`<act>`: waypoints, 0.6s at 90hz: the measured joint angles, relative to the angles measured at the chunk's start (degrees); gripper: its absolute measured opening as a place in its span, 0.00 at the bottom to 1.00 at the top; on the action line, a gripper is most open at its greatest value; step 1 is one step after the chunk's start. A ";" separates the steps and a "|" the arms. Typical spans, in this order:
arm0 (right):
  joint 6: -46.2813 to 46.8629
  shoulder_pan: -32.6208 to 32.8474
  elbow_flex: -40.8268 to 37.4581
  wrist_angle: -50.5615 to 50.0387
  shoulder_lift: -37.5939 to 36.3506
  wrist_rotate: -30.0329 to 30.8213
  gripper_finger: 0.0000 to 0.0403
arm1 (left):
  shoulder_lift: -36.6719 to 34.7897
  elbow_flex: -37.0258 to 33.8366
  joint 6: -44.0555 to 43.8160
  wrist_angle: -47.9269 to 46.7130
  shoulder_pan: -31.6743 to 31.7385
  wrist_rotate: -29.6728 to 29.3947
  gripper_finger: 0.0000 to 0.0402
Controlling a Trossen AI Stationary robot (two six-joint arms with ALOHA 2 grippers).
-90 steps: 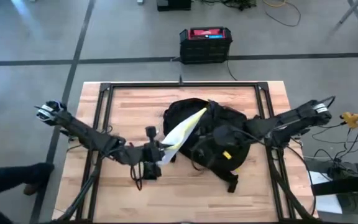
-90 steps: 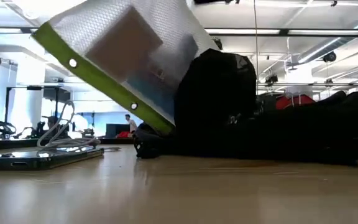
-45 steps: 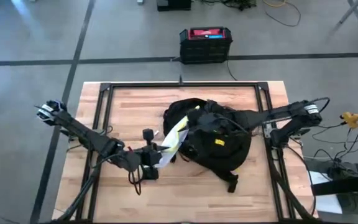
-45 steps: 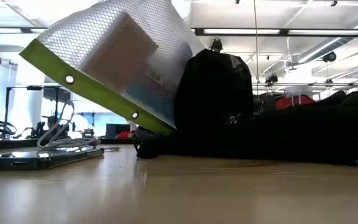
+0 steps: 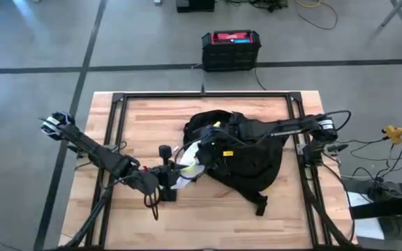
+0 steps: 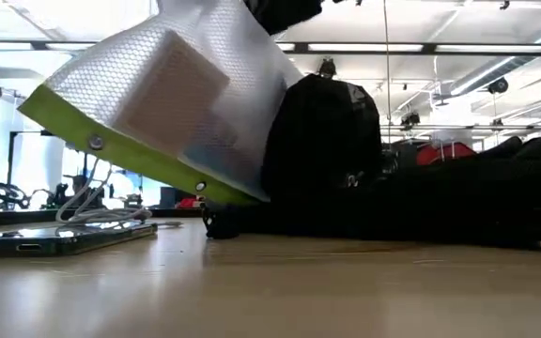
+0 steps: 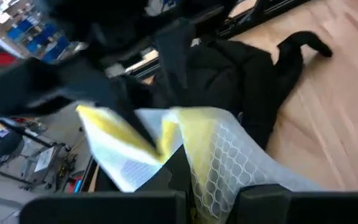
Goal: Unpack backpack
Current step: Remove the yellow green zip bag from the black backpack
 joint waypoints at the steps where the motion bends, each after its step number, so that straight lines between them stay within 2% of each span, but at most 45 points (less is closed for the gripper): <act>1: 0.04 0.00 0.17 -0.30 0.11 0.03 0.19 | -0.09 0.00 -0.21 -0.28 -0.01 -0.20 0.05; 5: 0.07 0.00 0.82 -1.39 0.34 0.11 0.08 | -0.49 0.00 -1.09 -2.04 -0.13 -0.45 0.05; 10: 0.13 0.00 1.36 -2.17 0.34 0.44 0.03 | -1.07 0.42 -3.50 -5.87 -0.22 -0.55 0.05; 33: 1.53 0.04 3.60 -3.65 -0.21 5.90 0.00 | -1.77 7.68 -20.89 -27.37 -0.55 -0.44 0.14; 49: 1.70 0.45 4.05 -4.30 -0.21 6.48 0.00 | -1.76 10.90 -24.77 -30.70 -0.66 5.59 0.23; 54: 1.39 0.93 4.15 -4.28 -0.30 8.43 0.00 | -1.76 11.28 -25.02 -30.43 -0.78 7.16 0.26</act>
